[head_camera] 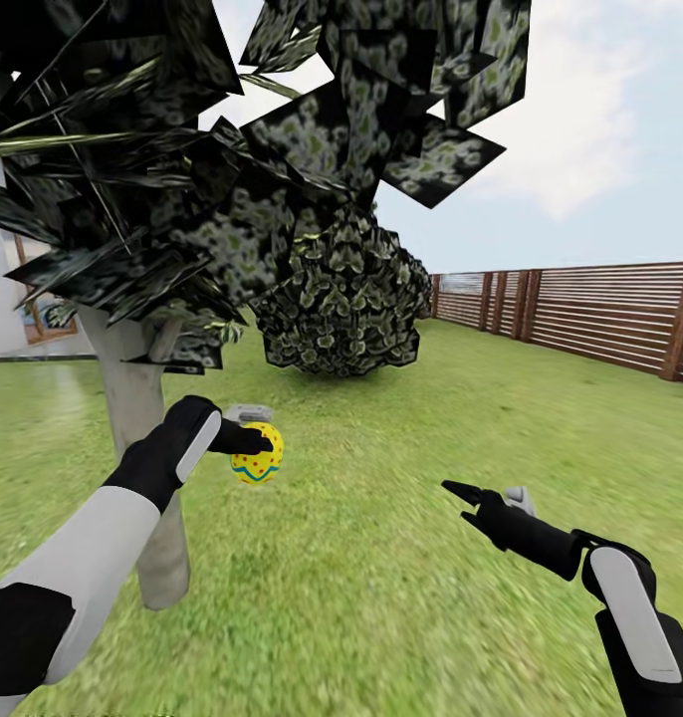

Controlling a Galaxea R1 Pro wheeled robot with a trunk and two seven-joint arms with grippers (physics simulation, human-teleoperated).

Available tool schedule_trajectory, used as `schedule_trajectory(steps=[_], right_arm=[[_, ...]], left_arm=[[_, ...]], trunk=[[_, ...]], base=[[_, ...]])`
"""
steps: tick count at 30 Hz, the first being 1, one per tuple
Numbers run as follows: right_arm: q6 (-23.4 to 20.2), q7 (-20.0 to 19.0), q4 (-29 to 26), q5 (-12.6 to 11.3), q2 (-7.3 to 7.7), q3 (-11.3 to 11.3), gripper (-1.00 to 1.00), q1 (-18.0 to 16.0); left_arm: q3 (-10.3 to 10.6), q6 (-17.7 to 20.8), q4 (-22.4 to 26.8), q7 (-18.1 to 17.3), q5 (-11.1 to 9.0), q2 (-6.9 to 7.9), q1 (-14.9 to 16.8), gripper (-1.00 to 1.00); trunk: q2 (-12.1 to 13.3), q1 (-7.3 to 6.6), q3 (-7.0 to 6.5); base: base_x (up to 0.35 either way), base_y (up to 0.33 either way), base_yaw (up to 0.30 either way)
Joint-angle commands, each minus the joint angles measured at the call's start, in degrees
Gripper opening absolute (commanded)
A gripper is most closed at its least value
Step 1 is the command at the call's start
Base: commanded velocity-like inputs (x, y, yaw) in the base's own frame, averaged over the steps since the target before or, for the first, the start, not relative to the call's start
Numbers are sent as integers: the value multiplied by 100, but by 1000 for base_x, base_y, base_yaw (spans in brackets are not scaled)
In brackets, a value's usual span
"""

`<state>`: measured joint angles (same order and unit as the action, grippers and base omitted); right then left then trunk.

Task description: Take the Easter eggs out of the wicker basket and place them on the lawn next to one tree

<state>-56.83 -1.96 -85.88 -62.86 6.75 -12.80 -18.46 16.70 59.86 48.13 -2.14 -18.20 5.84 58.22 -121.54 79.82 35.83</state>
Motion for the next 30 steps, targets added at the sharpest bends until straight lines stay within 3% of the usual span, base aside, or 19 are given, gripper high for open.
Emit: schedule_trajectory(steps=[1, 15, 20, 30], right_arm=[[-35, -22, -11, 16, 10, -22, 100, -5], [-31, -3, 29, 26, 72, -89, 100, -43], [-16, -6, 307, 21, 161, -91, 100, -59], [45, -34, 318, 32, 147, -72, 100, -52]], left_arm=[[18, 14, 3, -23, 17, 5, 6, -100], [18, 14, 3, -23, 14, 5, 6, -100], [18, 14, 7, -39, 6, 5, 6, -100], [96, 14, 3, -6, 34, -154, 6, -100]], trunk=[[38, -24, -3], [599, -331, -132], [599, -331, -87], [599, -331, -61]], base=[[0, 0, 117], [0, 0, 105], [0, 0, 76], [173, -87, 21]])
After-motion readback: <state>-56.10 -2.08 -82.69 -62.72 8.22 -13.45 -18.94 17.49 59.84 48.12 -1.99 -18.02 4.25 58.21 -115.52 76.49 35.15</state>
